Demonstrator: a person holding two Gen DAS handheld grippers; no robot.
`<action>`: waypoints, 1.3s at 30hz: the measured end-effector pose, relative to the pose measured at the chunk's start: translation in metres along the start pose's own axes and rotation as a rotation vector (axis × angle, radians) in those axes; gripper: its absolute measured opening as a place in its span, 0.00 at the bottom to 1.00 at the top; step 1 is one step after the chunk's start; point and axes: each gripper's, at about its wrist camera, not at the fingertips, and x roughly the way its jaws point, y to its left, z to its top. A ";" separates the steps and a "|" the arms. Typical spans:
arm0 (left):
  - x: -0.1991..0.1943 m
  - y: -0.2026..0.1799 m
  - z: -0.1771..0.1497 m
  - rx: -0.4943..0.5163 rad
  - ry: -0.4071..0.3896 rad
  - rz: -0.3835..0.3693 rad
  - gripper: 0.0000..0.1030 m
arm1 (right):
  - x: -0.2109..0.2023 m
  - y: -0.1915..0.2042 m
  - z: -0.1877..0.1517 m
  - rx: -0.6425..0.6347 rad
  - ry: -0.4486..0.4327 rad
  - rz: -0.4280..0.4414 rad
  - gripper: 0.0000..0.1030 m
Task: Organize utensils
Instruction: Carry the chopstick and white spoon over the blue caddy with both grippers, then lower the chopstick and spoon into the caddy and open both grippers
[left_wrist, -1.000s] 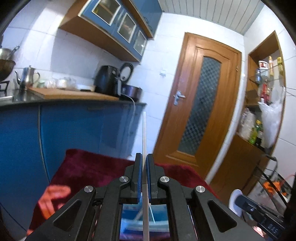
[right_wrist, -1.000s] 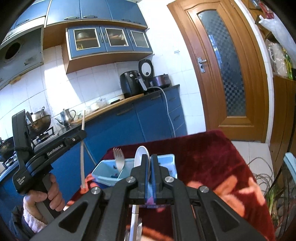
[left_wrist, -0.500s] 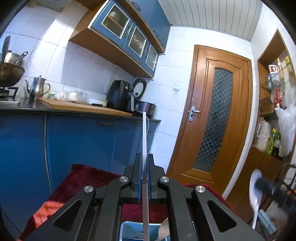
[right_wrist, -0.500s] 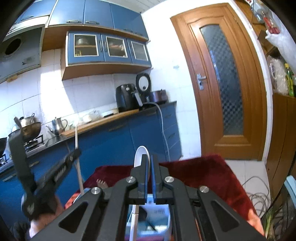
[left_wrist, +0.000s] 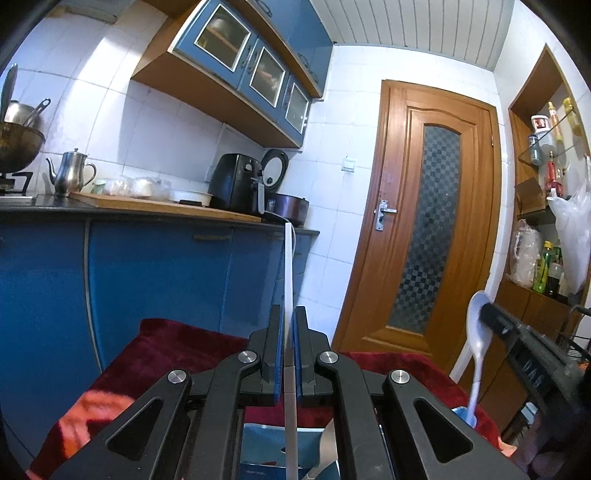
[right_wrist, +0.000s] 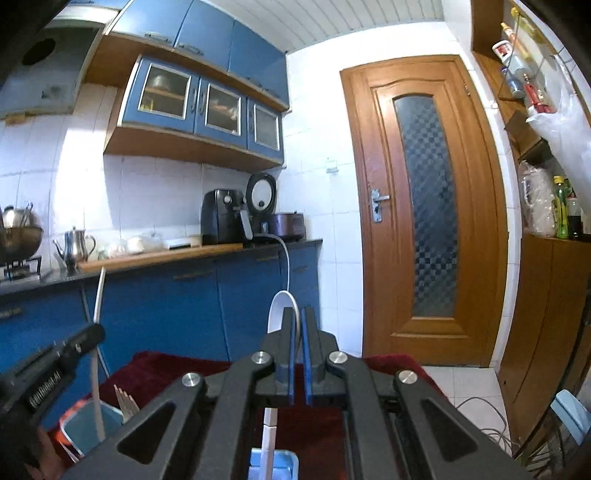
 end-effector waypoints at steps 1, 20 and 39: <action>0.001 0.000 0.000 -0.001 0.003 -0.001 0.04 | 0.001 -0.001 -0.003 -0.001 0.008 0.005 0.04; -0.019 -0.011 0.005 0.024 0.070 -0.033 0.10 | -0.026 0.000 0.000 0.023 0.081 0.118 0.12; -0.111 -0.019 0.038 0.066 0.179 -0.100 0.10 | -0.109 0.012 0.032 0.057 0.172 0.171 0.13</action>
